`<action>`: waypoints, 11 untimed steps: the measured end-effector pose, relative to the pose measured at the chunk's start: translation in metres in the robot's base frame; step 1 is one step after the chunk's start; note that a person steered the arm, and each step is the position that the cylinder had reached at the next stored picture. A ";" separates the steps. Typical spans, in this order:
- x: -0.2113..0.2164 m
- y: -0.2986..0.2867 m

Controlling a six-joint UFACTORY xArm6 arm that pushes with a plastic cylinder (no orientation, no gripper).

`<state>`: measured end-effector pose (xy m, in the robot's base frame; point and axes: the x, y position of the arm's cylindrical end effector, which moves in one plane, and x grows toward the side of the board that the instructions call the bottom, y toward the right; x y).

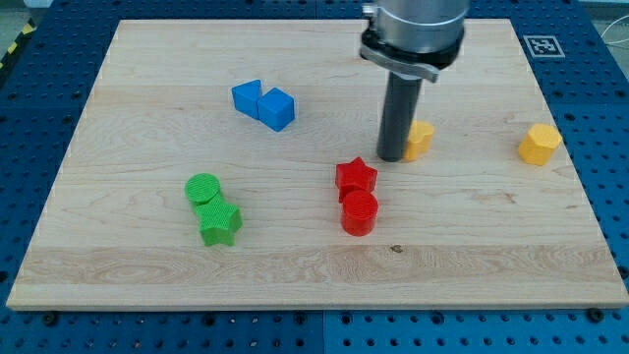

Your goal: Push the yellow heart to the yellow hexagon

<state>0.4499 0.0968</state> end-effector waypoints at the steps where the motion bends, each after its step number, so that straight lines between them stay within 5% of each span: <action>1: -0.001 0.039; 4: -0.002 0.030; 7: -0.069 0.005; 11: -0.004 0.085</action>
<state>0.4463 0.1819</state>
